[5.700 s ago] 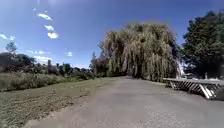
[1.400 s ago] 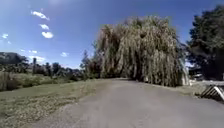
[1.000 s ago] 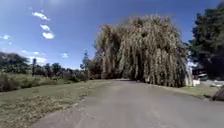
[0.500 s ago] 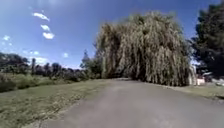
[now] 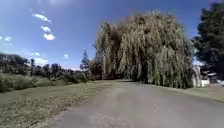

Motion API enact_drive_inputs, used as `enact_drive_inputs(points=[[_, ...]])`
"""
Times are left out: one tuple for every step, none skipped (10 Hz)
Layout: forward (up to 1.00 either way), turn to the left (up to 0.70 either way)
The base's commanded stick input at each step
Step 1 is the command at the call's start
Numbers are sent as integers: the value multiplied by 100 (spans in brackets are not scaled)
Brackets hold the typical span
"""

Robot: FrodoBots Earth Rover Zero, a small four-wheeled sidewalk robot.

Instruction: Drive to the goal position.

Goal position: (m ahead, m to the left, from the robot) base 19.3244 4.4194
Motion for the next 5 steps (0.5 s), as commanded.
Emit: enact_drive_inputs(points=[[100,0],[100,0],[100,0],[100,0],[100,0]])
